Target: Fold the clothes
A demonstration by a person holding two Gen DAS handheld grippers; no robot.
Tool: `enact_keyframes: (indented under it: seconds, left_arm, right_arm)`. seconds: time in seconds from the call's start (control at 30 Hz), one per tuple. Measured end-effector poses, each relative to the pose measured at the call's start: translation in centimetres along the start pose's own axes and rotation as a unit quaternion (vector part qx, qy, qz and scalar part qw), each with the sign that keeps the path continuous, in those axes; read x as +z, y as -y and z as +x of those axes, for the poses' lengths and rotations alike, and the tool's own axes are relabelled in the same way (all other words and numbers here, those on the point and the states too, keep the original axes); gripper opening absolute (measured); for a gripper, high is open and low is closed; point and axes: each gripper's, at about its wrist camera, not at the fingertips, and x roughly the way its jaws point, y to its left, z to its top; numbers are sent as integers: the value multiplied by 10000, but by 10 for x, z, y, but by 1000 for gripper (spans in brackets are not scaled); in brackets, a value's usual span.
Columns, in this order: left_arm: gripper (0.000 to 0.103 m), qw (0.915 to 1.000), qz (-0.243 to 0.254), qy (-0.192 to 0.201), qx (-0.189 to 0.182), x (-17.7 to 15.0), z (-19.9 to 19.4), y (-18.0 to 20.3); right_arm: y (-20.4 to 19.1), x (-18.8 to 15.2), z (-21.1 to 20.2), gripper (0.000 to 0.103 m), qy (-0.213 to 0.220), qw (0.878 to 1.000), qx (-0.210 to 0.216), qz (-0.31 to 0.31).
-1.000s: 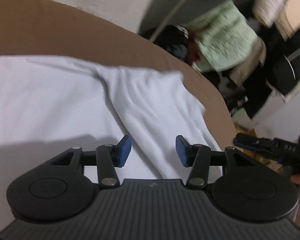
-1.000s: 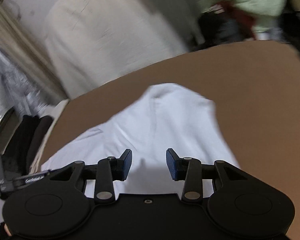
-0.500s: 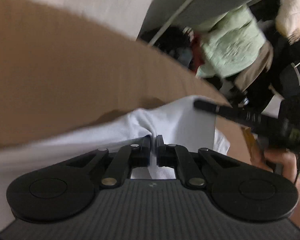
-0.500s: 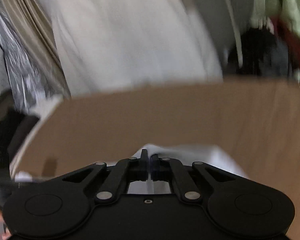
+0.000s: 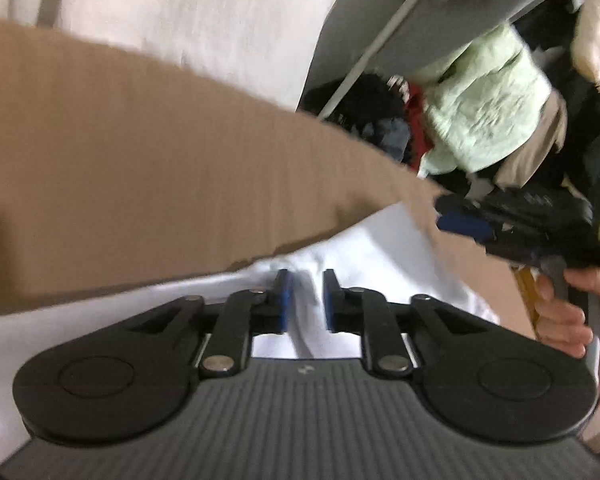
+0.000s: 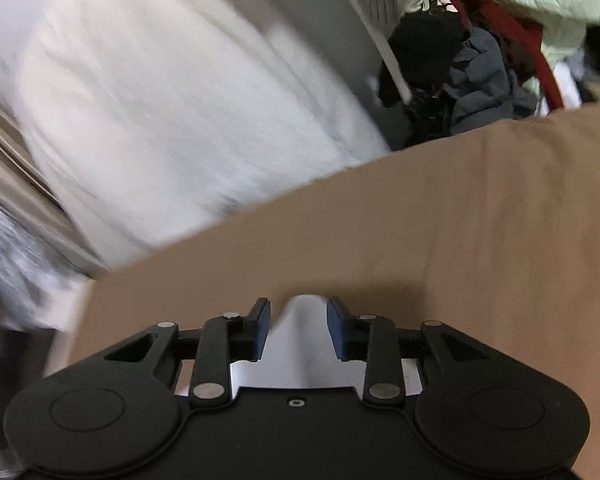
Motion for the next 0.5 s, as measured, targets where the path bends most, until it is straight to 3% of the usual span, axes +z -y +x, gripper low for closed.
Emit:
enact_keyframes:
  seconds: [0.13, 0.3, 0.33, 0.37, 0.4, 0.5]
  left_arm:
    - [24, 9996, 249, -57, -133, -1, -10, 13]
    - [24, 9996, 165, -198, -119, -7, -3, 24]
    - [24, 9995, 153, -222, -132, -9, -2, 25]
    - [24, 9995, 178, -233, -133, -9, -1, 27]
    - [24, 9994, 236, -216, -125, -10, -2, 29]
    - [24, 9992, 366, -149, -104, -9, -2, 32]
  right_arm:
    - [-3, -25, -16, 37, -631, 9968, 363, -321]
    - [-9, -63, 0, 37, -1142, 9905, -153, -754]
    - [-10, -66, 2, 31, -1062, 9905, -148, -862]
    - [-14, -68, 2, 13, -916, 9900, -158, -1060]
    - [-20, -69, -1, 6, -693, 9887, -157, -1323]
    - [-39, -62, -12, 4, 80, 9812, -284, -1905]
